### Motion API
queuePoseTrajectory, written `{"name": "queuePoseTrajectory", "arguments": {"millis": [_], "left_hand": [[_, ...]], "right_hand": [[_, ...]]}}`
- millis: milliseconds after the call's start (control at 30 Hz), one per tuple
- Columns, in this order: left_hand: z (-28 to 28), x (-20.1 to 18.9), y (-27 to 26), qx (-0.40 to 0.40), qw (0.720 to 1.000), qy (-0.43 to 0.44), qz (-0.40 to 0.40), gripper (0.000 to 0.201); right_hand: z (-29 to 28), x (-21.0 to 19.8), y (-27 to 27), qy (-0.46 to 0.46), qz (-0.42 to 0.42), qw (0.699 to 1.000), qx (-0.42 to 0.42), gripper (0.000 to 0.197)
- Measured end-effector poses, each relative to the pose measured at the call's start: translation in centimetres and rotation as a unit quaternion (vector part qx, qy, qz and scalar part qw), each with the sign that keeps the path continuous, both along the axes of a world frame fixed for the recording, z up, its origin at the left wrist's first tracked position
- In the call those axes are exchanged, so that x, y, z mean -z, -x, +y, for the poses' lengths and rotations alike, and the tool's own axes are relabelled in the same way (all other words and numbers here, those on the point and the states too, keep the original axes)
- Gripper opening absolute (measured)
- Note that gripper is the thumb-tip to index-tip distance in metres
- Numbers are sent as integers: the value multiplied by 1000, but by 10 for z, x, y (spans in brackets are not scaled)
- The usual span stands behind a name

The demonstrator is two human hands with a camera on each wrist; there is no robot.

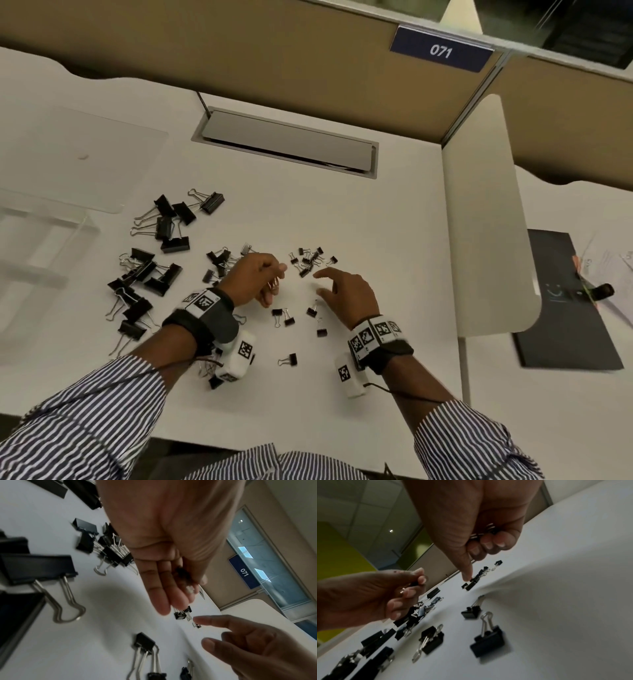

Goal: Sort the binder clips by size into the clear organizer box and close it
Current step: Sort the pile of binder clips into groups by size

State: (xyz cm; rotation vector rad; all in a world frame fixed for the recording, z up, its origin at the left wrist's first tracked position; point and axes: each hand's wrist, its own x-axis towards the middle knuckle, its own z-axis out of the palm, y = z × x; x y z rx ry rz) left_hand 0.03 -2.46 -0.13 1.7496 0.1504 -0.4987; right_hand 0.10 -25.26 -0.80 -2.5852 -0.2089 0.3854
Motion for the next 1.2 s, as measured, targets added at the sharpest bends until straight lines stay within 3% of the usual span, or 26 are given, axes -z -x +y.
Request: {"name": "queuePoseTrajectory", "arguments": {"millis": [167,267,300,333,400,433,500,733,933,1000,1067,1133,1200], "left_hand": [[4,8,1,35,998,-44,6,23],[6,7,5,96,979,-177,-15,26],[4,3,6,146,950,-273,-35,21],[1,-1,9,200,902,-377,-59,16],[-7,-4,15,280,804,-517,-88,34],[-11,-3,16,304,776,-546,-82,48],[-17,1,18,314,754,-574,-59,65],[-30,10,23,263,759,-590,-79,56],[-30,13,19,236,781,-569,-100,39],[-25,14,18,221,786,-567,-108,36],[-20,15,17,198,802,-552,-115,35],[-15,14,19,180,814,-538,-127,39],[-13,12,23,182,816,-531,-135,49]], "right_hand": [[16,-7,-4,59,-28,996,-62,24],[20,-7,-2,86,-21,990,-112,22],[20,-7,0,94,-21,987,-130,28],[19,-6,3,106,-22,983,-149,34],[18,-3,8,130,-20,975,-179,44],[16,-1,10,134,-13,974,-183,46],[12,2,13,131,-2,974,-184,47],[15,12,19,121,-18,975,-187,22],[18,4,15,77,2,988,-137,18],[13,-1,13,-17,-3,997,-77,13],[9,-6,11,-163,-12,987,-3,6],[6,-13,8,-321,28,943,77,5],[3,-19,6,-445,104,879,139,12]]}}
